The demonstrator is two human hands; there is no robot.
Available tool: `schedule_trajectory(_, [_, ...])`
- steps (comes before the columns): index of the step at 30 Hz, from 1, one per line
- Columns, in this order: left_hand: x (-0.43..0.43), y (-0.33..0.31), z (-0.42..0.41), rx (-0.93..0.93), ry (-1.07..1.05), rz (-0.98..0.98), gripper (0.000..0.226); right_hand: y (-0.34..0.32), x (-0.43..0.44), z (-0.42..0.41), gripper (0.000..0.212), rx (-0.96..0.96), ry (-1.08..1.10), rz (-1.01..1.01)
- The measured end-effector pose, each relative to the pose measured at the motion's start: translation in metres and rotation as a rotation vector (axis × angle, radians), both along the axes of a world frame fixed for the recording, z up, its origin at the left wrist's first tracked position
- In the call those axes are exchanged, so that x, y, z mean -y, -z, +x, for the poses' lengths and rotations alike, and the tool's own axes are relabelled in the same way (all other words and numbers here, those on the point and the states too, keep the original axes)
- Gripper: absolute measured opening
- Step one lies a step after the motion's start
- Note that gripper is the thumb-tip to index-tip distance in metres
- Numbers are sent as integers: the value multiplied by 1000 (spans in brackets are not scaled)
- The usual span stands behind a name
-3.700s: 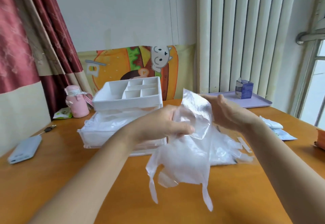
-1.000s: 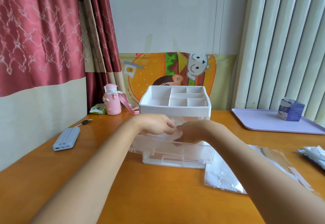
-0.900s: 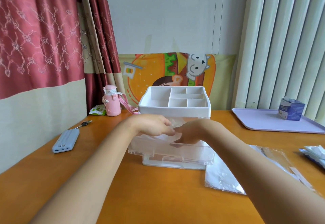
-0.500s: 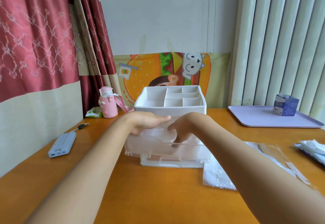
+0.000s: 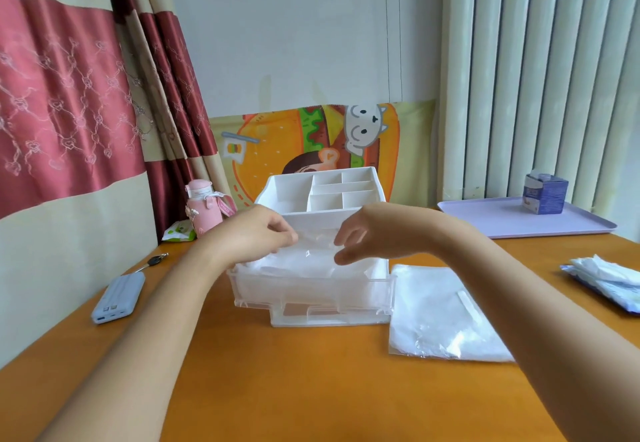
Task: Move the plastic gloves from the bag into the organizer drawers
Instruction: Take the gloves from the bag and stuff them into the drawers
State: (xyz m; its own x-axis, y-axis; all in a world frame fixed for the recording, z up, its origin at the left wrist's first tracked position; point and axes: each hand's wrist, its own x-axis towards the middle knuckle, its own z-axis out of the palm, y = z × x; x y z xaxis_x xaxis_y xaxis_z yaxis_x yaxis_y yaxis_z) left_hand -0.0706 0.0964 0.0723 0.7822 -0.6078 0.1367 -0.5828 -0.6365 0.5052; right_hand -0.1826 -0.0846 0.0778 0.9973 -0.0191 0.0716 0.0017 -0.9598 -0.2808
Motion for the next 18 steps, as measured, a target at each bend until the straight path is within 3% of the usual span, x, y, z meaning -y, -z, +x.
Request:
schedule_trajectory(2, [-4,1,-15,31,93,24,11,8,3,-3,33,-17,-1,-5])
schedule_trajectory(6, [-5,9,-26,23,193,379,30,14,2,-5,33,-27,-21,-62])
schedule_trajectory(8, [-4,12,-24,47,195,450,30,15,-1,-5,39,-70,-38,-134])
schedule_trajectory(13, [-4,8,-12,-12,200,478,19,14,0,-5,47,-126,-22,-186])
schedule_trajectory(18, [-5,0,-17,-28,204,382,28,11,13,-18,29,123,-31,27])
